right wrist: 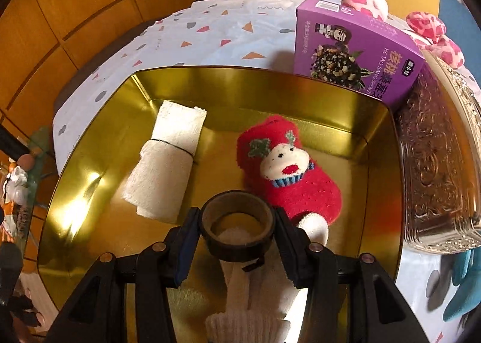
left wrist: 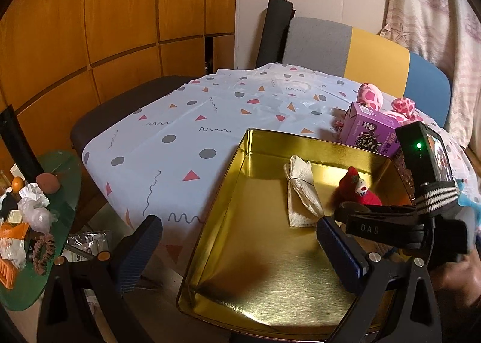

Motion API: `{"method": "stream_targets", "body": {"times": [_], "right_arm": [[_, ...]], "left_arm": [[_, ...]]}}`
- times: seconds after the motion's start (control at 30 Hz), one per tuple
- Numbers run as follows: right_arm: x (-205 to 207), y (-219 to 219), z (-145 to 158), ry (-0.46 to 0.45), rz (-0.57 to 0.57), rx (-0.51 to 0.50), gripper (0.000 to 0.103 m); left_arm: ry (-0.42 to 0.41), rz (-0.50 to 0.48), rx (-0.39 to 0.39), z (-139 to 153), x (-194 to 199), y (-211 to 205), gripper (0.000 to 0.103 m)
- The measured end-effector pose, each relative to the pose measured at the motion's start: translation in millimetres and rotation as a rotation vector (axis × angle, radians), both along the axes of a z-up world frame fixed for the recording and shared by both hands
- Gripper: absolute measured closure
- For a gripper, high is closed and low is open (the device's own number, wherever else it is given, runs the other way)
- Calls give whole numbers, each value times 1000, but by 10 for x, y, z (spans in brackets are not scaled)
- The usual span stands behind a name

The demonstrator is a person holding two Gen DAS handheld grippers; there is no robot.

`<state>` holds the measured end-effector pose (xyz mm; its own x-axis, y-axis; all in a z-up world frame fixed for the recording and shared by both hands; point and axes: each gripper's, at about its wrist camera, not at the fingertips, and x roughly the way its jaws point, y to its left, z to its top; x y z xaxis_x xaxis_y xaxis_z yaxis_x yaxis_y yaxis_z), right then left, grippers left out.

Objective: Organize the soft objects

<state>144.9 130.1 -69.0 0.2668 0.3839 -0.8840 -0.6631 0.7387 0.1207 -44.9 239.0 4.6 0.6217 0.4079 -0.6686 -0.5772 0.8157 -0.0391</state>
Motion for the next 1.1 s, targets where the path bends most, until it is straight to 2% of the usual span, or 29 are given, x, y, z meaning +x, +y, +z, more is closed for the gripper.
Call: {"method": "stream_targets", "body": {"times": [0.2,0.33,0.7,1.1], "right_arm": [[18,-55,79,7,-5,34,53],[6,-166,196,1,-30,76,40],[-41,-668,558,-69,-107,165,39],[-5,-1514,925,-162,-234,224,38]], "left_arm": [[-6,-2,8,22,-2,-12,0],[-8,-11,11,38,-1,-43,0],[-10,-51,16,83,20,-207,0],[2,-131,47,139,142,-530,0]]}}
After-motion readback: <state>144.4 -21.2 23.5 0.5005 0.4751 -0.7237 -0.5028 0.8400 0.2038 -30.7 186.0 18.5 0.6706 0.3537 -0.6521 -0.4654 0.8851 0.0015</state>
